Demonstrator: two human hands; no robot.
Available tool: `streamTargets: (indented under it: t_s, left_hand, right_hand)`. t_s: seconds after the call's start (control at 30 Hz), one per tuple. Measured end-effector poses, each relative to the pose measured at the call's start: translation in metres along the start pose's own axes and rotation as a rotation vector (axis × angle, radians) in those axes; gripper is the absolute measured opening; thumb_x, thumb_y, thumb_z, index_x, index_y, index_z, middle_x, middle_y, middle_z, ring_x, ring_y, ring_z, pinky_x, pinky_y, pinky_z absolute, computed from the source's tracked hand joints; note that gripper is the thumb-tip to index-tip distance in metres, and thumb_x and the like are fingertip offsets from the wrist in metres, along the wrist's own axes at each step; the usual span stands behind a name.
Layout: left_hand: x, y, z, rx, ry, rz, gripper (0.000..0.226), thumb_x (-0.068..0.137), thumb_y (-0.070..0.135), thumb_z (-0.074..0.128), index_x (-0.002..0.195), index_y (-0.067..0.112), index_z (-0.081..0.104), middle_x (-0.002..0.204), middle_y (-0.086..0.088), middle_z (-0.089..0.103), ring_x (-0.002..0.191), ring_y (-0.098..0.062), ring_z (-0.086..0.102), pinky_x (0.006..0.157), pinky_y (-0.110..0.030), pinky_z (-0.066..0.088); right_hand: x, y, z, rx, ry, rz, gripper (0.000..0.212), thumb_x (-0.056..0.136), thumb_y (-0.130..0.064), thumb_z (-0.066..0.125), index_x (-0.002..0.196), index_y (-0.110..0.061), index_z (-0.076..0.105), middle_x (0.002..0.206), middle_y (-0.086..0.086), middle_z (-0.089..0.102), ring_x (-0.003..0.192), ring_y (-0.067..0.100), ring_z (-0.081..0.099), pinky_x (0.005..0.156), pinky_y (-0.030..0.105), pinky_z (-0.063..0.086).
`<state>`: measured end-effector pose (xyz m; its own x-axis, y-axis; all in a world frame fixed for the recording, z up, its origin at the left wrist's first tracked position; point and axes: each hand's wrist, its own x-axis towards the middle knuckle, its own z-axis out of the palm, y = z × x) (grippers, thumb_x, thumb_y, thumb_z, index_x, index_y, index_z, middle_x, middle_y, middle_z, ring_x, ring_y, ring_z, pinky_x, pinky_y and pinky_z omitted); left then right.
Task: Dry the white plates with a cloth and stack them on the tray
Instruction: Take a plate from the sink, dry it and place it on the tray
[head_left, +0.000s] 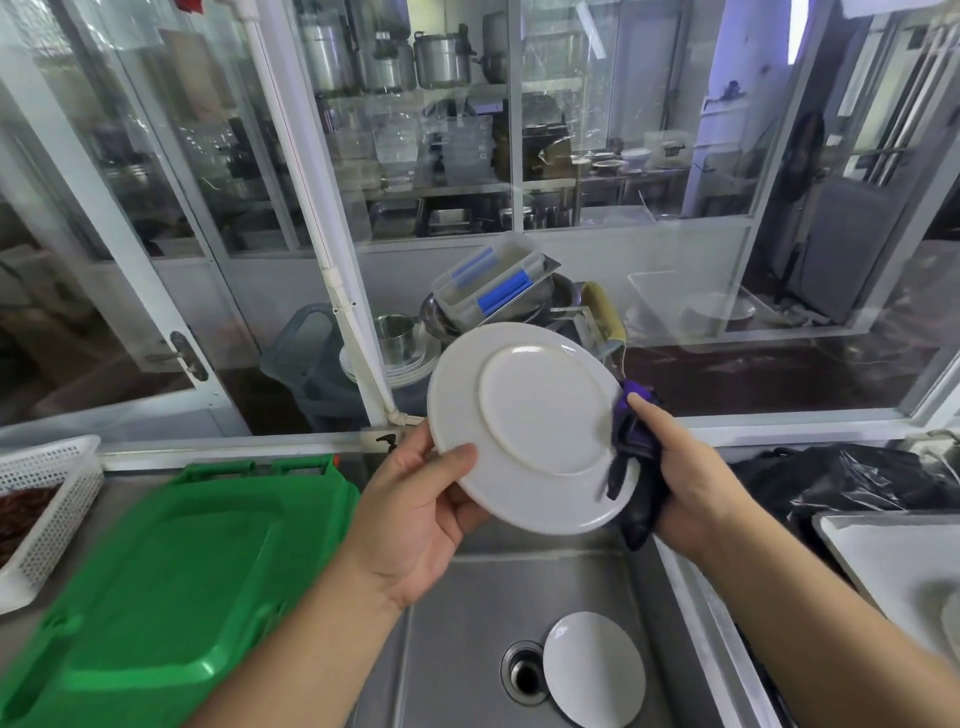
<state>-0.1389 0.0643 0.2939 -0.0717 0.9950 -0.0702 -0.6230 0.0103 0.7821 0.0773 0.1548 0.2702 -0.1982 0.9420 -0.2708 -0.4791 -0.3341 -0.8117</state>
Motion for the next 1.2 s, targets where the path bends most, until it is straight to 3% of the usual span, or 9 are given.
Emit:
streamTargets:
  t_s: [0.1, 0.27, 0.37, 0.47, 0.57, 0.73, 0.87, 1.03, 1.2]
  left_hand:
    - [-0.002, -0.017, 0.011, 0.018, 0.03, 0.088, 0.041, 0.083, -0.001, 0.065, 0.12, 0.016, 0.069, 0.116, -0.009, 0.076, 0.1, -0.024, 0.074, 0.07, -0.038, 0.065]
    - [-0.006, -0.043, 0.02, -0.063, 0.095, 0.123, 0.048, 0.079, 0.003, 0.066, 0.124, 0.019, 0.069, 0.128, -0.013, 0.072, 0.111, -0.03, 0.072, 0.08, -0.044, 0.063]
    - [-0.013, -0.045, 0.015, -0.056, 0.045, 0.078, 0.055, 0.076, -0.003, 0.066, 0.126, 0.019, 0.067, 0.125, -0.012, 0.072, 0.108, -0.03, 0.072, 0.081, -0.046, 0.063]
    - [-0.01, -0.028, 0.005, -0.05, 0.011, 0.014, 0.049, 0.076, 0.005, 0.07, 0.122, 0.021, 0.07, 0.117, -0.012, 0.071, 0.101, -0.029, 0.068, 0.075, -0.044, 0.059]
    - [-0.001, -0.003, -0.006, -0.01, 0.033, -0.088, 0.053, 0.087, 0.025, 0.067, 0.138, 0.012, 0.062, 0.124, -0.012, 0.068, 0.103, -0.027, 0.066, 0.068, -0.038, 0.061]
    - [-0.001, 0.011, -0.01, 0.065, -0.06, -0.092, 0.039, 0.085, 0.01, 0.064, 0.119, 0.023, 0.078, 0.104, -0.008, 0.075, 0.077, -0.018, 0.074, 0.059, -0.033, 0.063]
    - [-0.006, -0.002, -0.005, -0.016, -0.046, -0.061, 0.039, 0.087, 0.006, 0.057, 0.113, 0.021, 0.08, 0.102, -0.009, 0.077, 0.075, -0.018, 0.075, 0.053, -0.033, 0.062]
    - [-0.011, -0.017, -0.003, 0.004, -0.013, -0.036, 0.042, 0.089, 0.007, 0.057, 0.125, 0.018, 0.074, 0.118, -0.017, 0.073, 0.091, -0.029, 0.074, 0.059, -0.044, 0.065]
    - [-0.011, -0.021, 0.0, -0.013, 0.024, -0.005, 0.046, 0.087, 0.006, 0.057, 0.13, 0.017, 0.07, 0.12, -0.015, 0.074, 0.096, -0.026, 0.073, 0.065, -0.043, 0.066]
  right_hand:
    - [-0.006, 0.021, 0.009, 0.097, 0.078, 0.006, 0.051, 0.092, -0.044, 0.075, 0.131, -0.012, 0.069, 0.124, 0.021, 0.073, 0.112, 0.046, 0.07, 0.084, 0.073, 0.056]
    - [-0.01, 0.039, 0.014, 0.275, 0.111, 0.051, 0.051, 0.093, -0.044, 0.073, 0.131, -0.009, 0.068, 0.108, 0.025, 0.068, 0.103, 0.051, 0.066, 0.057, 0.064, 0.057]
    - [-0.008, 0.029, 0.004, 0.252, 0.107, 0.02, 0.054, 0.089, -0.035, 0.076, 0.136, -0.011, 0.067, 0.131, 0.02, 0.07, 0.115, 0.045, 0.069, 0.09, 0.076, 0.052]
    - [-0.01, 0.009, -0.002, 0.159, 0.061, 0.043, 0.048, 0.089, -0.036, 0.072, 0.13, -0.01, 0.071, 0.124, 0.018, 0.074, 0.107, 0.04, 0.074, 0.097, 0.063, 0.055]
    - [-0.014, -0.01, -0.007, 0.058, -0.009, 0.052, 0.037, 0.089, -0.035, 0.068, 0.115, -0.01, 0.077, 0.104, 0.015, 0.078, 0.083, 0.033, 0.077, 0.082, 0.045, 0.059]
    - [-0.012, -0.025, -0.008, -0.031, 0.001, 0.012, 0.028, 0.094, -0.032, 0.066, 0.105, -0.008, 0.077, 0.089, 0.013, 0.078, 0.07, 0.029, 0.076, 0.061, 0.035, 0.062]
    - [-0.009, -0.019, -0.003, 0.012, 0.045, 0.005, 0.036, 0.093, -0.032, 0.069, 0.12, -0.009, 0.075, 0.099, 0.015, 0.078, 0.077, 0.033, 0.075, 0.079, 0.044, 0.061]
    - [-0.015, -0.004, -0.002, 0.093, 0.071, 0.037, 0.029, 0.095, -0.032, 0.069, 0.113, -0.011, 0.077, 0.099, 0.015, 0.079, 0.077, 0.032, 0.076, 0.075, 0.046, 0.063]
    - [-0.024, 0.013, -0.003, 0.159, 0.11, 0.015, 0.036, 0.096, -0.036, 0.069, 0.124, -0.014, 0.075, 0.116, 0.013, 0.078, 0.106, 0.036, 0.074, 0.099, 0.055, 0.055]
